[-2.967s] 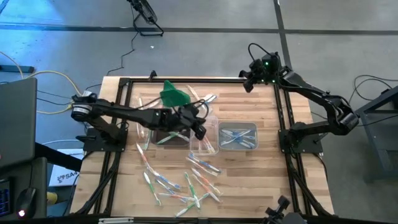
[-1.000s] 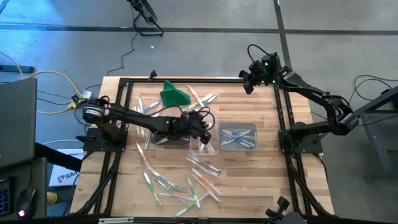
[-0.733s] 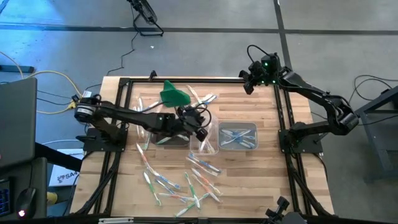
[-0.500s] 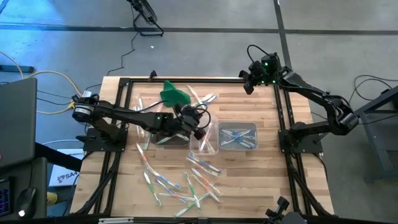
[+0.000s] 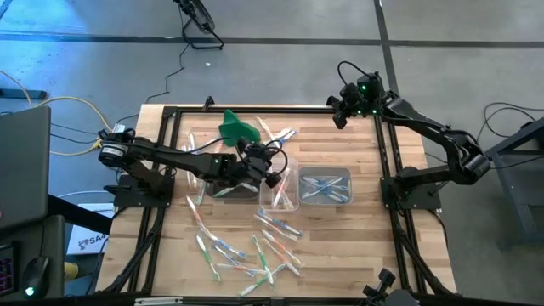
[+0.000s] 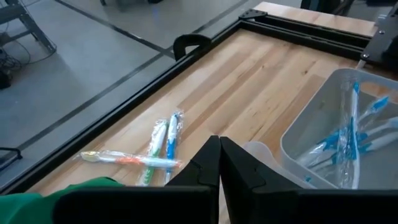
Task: Pick & Place Toothbrushes
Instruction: Put the orange toothbrush into the transparent bin
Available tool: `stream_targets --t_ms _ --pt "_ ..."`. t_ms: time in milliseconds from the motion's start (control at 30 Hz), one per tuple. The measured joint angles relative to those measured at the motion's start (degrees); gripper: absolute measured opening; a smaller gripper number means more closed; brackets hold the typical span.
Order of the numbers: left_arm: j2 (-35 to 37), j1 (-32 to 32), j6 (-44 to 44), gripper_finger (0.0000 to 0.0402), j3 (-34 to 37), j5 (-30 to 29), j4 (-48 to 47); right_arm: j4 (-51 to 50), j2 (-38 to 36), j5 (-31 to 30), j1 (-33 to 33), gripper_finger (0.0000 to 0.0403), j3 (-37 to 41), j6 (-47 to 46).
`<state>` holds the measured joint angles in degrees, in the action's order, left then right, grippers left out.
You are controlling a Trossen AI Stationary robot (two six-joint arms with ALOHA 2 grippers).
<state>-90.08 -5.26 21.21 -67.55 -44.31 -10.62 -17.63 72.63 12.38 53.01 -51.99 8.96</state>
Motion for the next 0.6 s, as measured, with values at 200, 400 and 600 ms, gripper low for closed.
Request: stream_targets --t_ms 200,400,600 --pt "0.0 0.0 0.0 0.0003 0.0 0.1 0.2 0.0 0.0 0.0 0.0 0.0002 0.0 0.0" --pt "0.0 0.0 0.0 0.0003 0.0 1.2 0.2 0.0 0.0 0.0 0.0 0.0002 0.0 0.0" --pt "0.0 3.2 -0.2 0.0003 0.0 11.2 -1.0 0.0 0.0 0.0 0.0 0.0002 0.0 0.0"
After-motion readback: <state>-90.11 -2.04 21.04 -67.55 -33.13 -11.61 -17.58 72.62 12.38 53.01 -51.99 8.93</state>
